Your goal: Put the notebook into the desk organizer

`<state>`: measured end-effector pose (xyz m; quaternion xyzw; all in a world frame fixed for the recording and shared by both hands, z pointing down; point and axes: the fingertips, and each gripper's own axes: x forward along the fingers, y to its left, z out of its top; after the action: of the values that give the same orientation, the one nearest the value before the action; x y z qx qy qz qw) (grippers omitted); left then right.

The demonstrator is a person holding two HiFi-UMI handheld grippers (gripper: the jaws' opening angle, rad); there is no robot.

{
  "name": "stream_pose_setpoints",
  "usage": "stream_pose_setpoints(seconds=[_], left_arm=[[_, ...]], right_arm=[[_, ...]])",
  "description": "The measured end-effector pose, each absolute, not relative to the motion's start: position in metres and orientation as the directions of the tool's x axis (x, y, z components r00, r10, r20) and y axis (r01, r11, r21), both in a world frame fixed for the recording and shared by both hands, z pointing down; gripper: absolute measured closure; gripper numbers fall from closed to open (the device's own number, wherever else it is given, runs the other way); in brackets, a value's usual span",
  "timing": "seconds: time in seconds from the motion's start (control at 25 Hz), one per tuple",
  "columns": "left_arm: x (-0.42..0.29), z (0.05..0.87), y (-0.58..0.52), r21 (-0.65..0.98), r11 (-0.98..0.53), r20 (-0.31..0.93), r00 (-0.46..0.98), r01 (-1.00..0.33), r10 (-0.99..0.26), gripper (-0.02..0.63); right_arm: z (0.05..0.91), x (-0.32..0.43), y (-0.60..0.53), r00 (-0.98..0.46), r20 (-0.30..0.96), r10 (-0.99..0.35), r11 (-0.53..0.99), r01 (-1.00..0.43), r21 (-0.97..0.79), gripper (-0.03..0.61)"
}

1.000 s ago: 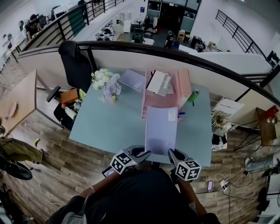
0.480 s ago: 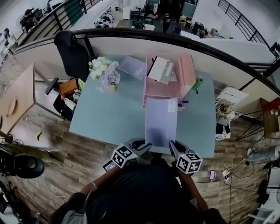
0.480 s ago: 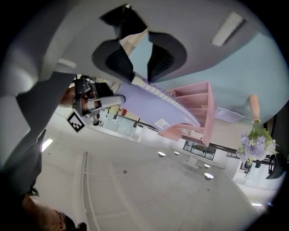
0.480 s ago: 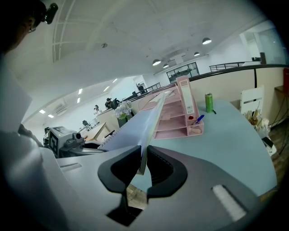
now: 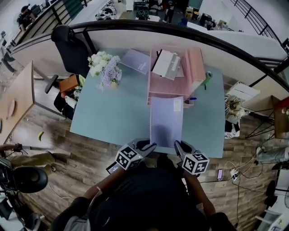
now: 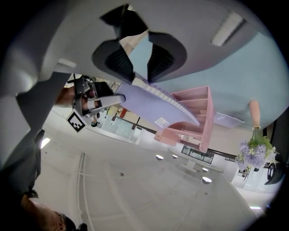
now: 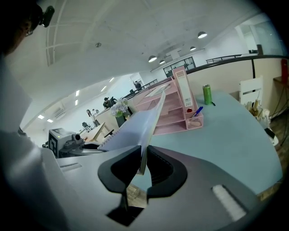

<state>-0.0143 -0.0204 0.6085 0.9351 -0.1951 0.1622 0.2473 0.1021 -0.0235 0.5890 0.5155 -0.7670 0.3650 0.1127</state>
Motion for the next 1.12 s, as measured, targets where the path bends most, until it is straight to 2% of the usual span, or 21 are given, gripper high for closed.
stream_pose_setpoints(seconds=[0.56,0.8,1.12], left_arm=[[-0.008,0.615,-0.042,0.385,-0.795,0.424,0.855,-0.468,-0.297,0.459],[-0.005,0.598,-0.035,0.330,-0.829,0.401,0.862,-0.452,-0.311,0.459],[-0.006,0.608,-0.040,0.329,-0.819,0.410,0.853,-0.470,-0.324,0.459]], right_arm=[[0.604,0.108,-0.044,-0.458,0.549,-0.699,0.191,-0.860,-0.474,0.534],[0.586,0.105,-0.036,-0.457,0.504,-0.733,0.256,-0.871,-0.419,0.535],[0.604,0.106,-0.041,-0.480,0.501,-0.720,0.223,-0.844,-0.488,0.537]])
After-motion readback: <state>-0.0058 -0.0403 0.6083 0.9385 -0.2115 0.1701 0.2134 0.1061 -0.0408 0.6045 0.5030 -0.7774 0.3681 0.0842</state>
